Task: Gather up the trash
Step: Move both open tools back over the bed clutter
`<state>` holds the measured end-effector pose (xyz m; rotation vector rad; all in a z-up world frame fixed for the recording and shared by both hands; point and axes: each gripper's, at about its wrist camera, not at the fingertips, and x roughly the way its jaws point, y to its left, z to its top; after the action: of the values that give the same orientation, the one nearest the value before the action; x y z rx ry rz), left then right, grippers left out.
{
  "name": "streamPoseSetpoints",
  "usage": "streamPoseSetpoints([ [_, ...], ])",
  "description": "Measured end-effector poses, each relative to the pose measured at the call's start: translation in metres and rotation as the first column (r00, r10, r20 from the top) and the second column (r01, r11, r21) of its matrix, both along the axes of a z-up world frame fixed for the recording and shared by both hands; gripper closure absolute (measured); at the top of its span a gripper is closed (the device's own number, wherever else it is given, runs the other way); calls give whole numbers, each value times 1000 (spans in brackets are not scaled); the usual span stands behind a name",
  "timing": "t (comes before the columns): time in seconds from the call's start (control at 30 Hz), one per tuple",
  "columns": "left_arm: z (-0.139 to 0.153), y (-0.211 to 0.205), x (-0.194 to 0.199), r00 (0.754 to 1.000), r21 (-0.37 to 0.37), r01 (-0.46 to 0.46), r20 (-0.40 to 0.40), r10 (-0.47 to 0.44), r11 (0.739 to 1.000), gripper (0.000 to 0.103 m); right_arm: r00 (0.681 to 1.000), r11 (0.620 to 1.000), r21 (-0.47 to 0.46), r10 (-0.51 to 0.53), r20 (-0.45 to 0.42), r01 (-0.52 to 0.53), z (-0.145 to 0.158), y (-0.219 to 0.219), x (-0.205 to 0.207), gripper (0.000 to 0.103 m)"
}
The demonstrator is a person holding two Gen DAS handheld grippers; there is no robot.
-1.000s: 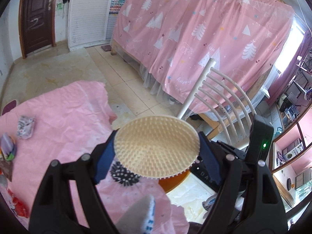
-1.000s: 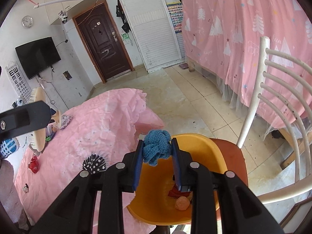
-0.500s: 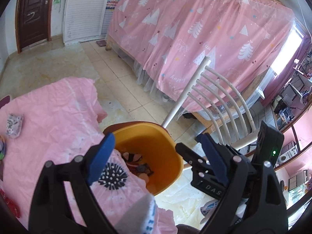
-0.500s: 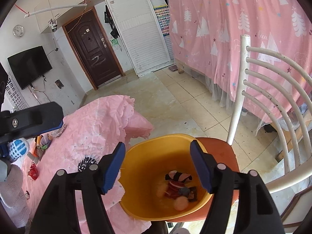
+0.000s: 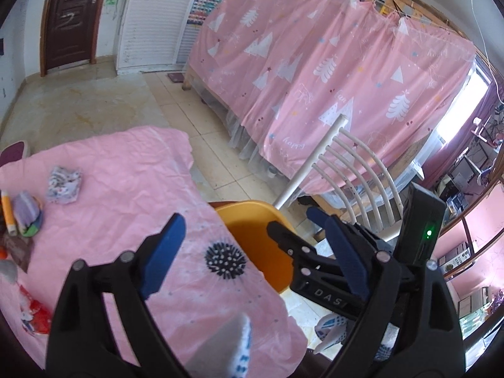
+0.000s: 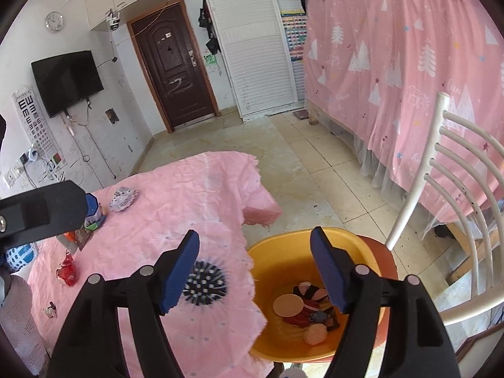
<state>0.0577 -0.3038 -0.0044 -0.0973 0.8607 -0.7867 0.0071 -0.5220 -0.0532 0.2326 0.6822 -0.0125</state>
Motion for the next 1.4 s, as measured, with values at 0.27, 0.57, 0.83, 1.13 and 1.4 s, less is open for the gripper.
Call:
streamPoseSetpoints([
  [0.27,6,46,0,998,-25,-56,9,56,998,17,998,998,-20,60,-6,-60,4,40,19,37],
  [0.57,-1,93,-1,983,77,-173,78,167,982,17,990,990,-31,137,-25,-138,2,86,44,34],
  [0.83,-9,138,2,962,125,-266,91,256,956,13,979,979,-29,199,-45,-200,-3,124,66,31],
  [1.13,-22,179,2,940,180,-336,120,318,925,10,962,963,-46,263,-65,-267,-8,163,85,31],
  [1.4,-36,198,7,942,187,-336,83,326,923,10,950,950,-60,303,-73,-307,-7,186,104,30],
])
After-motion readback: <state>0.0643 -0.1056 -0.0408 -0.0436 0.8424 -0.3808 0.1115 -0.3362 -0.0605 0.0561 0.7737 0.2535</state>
